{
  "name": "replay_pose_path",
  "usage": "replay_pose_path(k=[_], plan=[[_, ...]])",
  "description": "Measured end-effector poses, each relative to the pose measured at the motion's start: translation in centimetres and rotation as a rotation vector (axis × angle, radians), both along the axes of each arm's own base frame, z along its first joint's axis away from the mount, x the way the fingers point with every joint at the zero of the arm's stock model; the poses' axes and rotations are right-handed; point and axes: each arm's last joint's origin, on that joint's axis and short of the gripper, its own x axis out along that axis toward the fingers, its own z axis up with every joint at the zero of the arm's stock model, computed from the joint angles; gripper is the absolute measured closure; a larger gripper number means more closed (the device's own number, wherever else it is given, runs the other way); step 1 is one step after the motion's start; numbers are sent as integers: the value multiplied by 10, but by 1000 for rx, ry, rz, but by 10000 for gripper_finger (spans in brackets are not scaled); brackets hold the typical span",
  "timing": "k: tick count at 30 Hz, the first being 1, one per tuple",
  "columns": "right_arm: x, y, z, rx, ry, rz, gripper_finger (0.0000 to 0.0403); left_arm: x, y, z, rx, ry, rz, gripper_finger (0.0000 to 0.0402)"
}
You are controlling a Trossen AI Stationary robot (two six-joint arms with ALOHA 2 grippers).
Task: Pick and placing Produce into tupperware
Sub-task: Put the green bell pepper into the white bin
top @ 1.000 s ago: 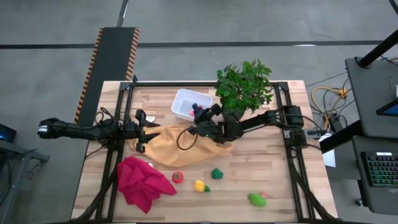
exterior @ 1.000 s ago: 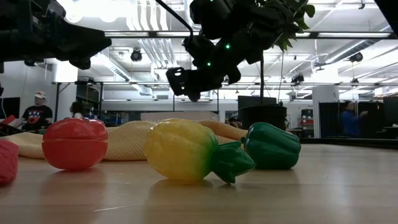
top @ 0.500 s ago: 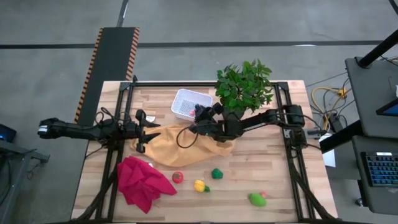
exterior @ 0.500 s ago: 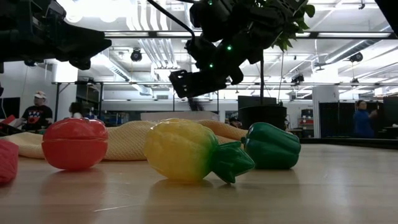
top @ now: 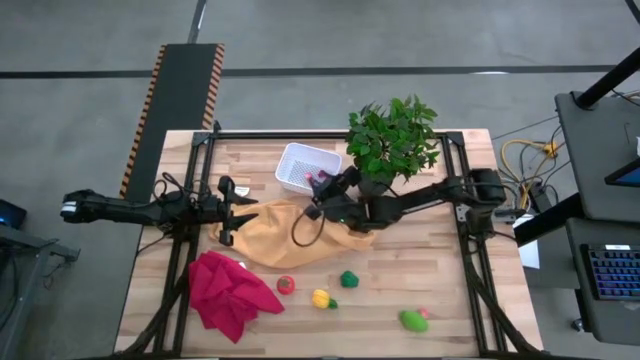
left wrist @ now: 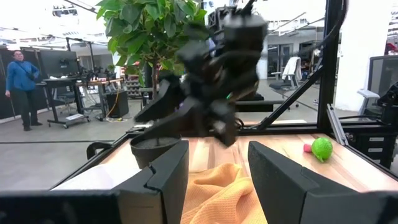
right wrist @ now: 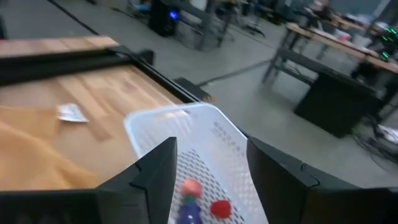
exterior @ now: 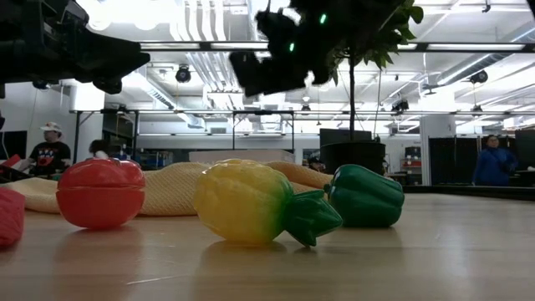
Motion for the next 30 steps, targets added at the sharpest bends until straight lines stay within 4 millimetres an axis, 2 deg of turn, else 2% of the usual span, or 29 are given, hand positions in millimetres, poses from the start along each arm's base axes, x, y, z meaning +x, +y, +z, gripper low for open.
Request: replay_pose_path(k=[5,8,13,18,21,25,30], plan=[[-16,33,24,-29,-12,110,222,0,0,0,-1,1,0,249],[-33,53,31,-27,-25,172,225,0,0,0,-3,1,0,249],[-75,80,38,5,-50,303,225,0,0,0,-3,0,-1,249],[-114,93,39,195,-141,483,223,0,0,0,-3,0,-1,249],[-126,100,34,272,-136,591,203,0,0,0,-3,0,-1,249],[-129,115,25,357,-101,717,153,0,0,0,-3,-1,-1,249],[-128,128,6,343,75,725,94,0,0,1,-3,-7,0,249]])
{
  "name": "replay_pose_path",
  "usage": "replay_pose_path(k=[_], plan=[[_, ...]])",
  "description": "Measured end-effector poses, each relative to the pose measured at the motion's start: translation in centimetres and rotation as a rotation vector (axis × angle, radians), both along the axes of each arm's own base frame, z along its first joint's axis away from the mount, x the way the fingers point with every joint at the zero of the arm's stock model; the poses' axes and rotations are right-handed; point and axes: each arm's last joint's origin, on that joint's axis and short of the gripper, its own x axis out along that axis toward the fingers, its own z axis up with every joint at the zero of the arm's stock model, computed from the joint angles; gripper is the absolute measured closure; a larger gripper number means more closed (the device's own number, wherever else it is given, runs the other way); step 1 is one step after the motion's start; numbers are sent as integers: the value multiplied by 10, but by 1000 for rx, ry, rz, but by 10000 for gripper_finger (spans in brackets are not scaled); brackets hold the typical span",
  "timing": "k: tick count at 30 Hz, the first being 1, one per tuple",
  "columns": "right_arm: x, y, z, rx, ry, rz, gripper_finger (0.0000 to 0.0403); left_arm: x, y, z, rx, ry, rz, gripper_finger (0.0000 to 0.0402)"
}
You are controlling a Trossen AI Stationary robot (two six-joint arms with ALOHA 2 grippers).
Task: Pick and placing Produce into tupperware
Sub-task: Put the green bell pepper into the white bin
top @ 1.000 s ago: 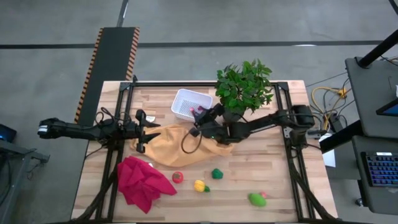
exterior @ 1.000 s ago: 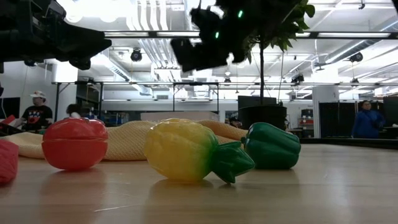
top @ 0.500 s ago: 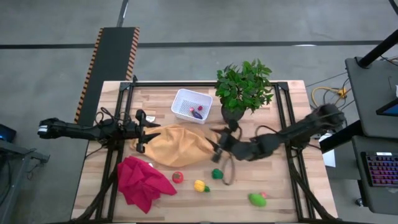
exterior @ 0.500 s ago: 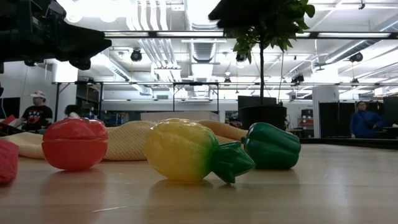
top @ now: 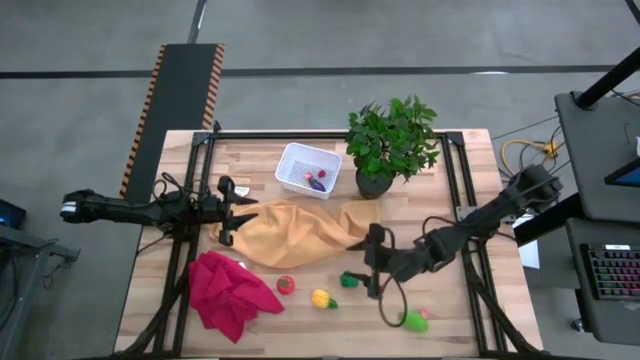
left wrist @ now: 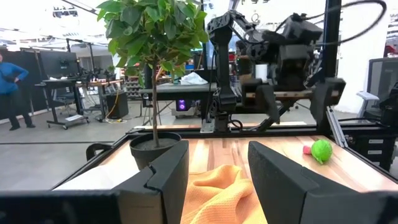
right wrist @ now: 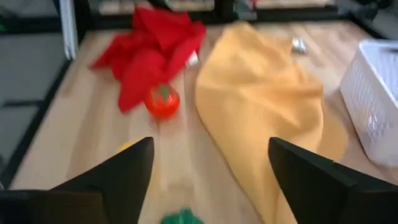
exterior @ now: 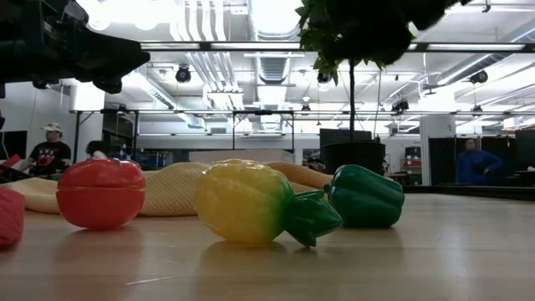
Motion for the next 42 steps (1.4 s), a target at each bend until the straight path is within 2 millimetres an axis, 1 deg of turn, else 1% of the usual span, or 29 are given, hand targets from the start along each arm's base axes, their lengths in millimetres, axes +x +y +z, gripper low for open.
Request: replay_pose_path(k=[3,8,13,19,24,33,38,40,42], plan=[[-2,4,-8,13,71,-21,79,0,0,0,0,1,0,249],[-2,11,-27,60,139,-32,78,0,0,-1,-5,7,-1,249],[3,18,-53,97,226,-37,78,1,0,-1,-5,10,-1,249],[8,21,-77,119,285,-82,78,1,0,-1,-5,11,-1,249],[11,23,-91,127,304,-99,78,1,0,-1,-5,12,-1,249],[16,27,-111,143,317,-79,78,1,0,-2,-4,15,-1,249],[17,28,-113,142,319,-80,79,1,0,-2,-4,16,-1,249],[17,27,-113,141,316,-82,87,1,0,-2,-4,16,0,249],[17,27,-112,143,311,-84,104,1,0,-2,-4,16,-1,249]])
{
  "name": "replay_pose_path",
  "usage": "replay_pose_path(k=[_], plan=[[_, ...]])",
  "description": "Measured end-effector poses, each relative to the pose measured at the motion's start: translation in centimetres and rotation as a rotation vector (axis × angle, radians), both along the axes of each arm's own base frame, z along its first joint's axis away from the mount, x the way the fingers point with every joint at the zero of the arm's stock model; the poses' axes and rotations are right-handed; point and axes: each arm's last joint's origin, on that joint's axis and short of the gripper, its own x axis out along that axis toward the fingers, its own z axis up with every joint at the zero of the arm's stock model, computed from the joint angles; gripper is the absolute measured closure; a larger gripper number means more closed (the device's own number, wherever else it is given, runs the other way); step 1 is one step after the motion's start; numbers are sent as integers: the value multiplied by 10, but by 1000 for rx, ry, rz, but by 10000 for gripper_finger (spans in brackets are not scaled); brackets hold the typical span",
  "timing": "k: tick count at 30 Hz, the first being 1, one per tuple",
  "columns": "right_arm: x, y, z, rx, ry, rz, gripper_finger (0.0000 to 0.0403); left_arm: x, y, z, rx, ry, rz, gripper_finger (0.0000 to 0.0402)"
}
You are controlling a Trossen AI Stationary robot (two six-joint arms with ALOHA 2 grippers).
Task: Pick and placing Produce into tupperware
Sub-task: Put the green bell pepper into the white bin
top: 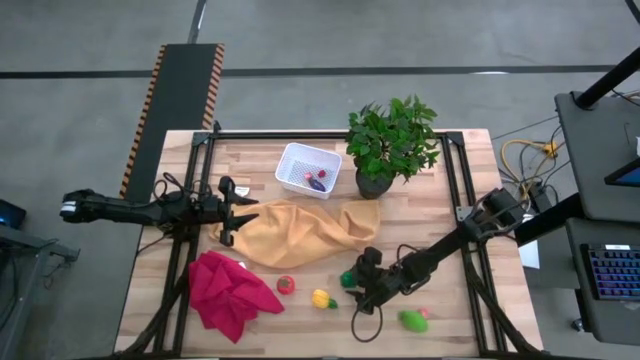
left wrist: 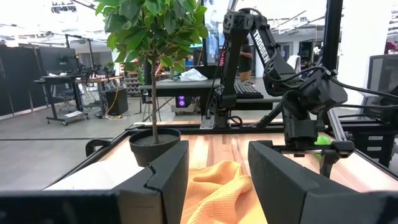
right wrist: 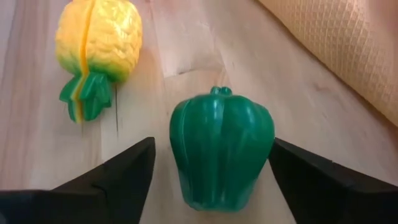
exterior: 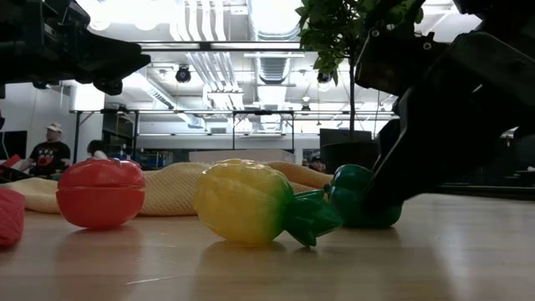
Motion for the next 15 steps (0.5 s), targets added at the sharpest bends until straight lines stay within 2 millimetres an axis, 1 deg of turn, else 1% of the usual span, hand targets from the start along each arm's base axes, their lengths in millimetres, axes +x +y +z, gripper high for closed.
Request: replay_pose_path(k=[9,12,15], plan=[[0,-1,1,1,-3,-9,200,0,0,0,0,2,0,249],[1,-1,1,2,-5,-9,219,0,0,0,0,2,0,249],[1,-2,2,2,-6,-11,227,0,0,0,0,2,0,249]])
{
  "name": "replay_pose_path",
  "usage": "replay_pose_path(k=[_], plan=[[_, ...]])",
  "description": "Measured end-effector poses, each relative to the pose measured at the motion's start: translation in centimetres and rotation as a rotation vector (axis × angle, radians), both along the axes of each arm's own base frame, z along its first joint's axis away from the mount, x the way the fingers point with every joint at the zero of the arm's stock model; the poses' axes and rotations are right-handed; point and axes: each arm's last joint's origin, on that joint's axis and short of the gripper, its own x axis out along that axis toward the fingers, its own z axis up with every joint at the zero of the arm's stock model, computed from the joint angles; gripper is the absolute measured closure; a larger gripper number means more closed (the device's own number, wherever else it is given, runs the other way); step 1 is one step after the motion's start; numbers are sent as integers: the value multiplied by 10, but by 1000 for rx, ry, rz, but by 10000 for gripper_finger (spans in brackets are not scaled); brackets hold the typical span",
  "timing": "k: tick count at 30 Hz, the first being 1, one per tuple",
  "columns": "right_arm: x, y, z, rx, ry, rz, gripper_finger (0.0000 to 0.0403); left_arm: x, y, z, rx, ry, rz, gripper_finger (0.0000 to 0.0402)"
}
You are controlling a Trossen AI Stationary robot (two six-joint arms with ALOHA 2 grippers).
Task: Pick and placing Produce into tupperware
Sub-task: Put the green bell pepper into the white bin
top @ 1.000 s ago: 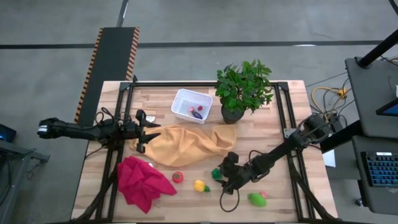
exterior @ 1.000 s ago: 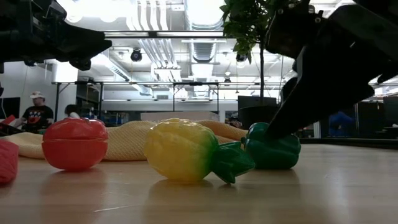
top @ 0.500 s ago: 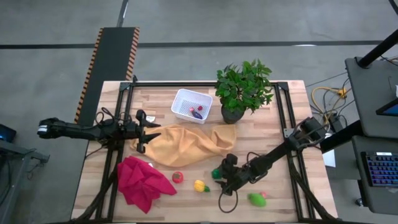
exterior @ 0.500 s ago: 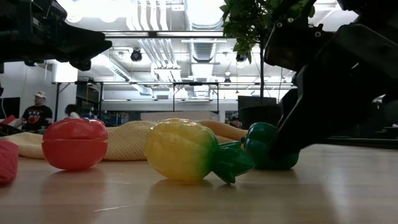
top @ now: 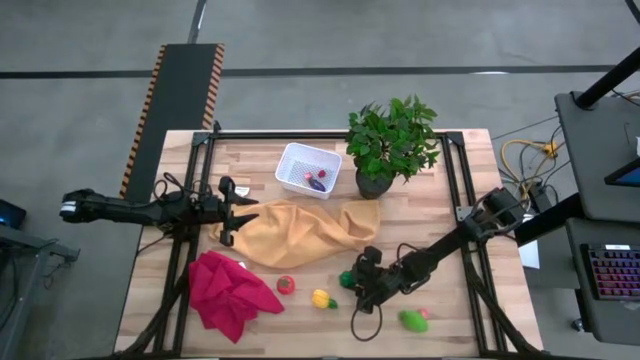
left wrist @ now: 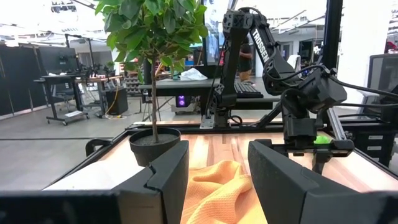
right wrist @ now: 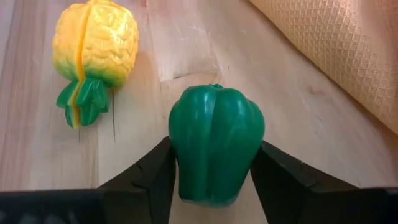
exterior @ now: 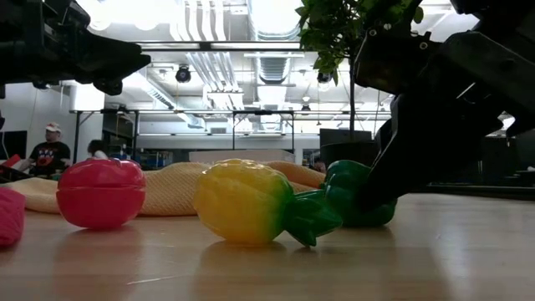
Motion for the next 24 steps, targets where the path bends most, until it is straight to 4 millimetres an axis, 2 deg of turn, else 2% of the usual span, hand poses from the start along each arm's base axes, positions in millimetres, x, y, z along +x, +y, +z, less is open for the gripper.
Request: replay_pose_path(k=[8,14,24], plan=[[1,-2,2,-1,-4,-3,226,0,0,0,0,0,0,249],[11,-3,15,-79,-57,18,226,0,0,0,0,-1,0,249],[41,-34,47,-304,-156,-67,227,0,0,1,0,-6,0,249]])
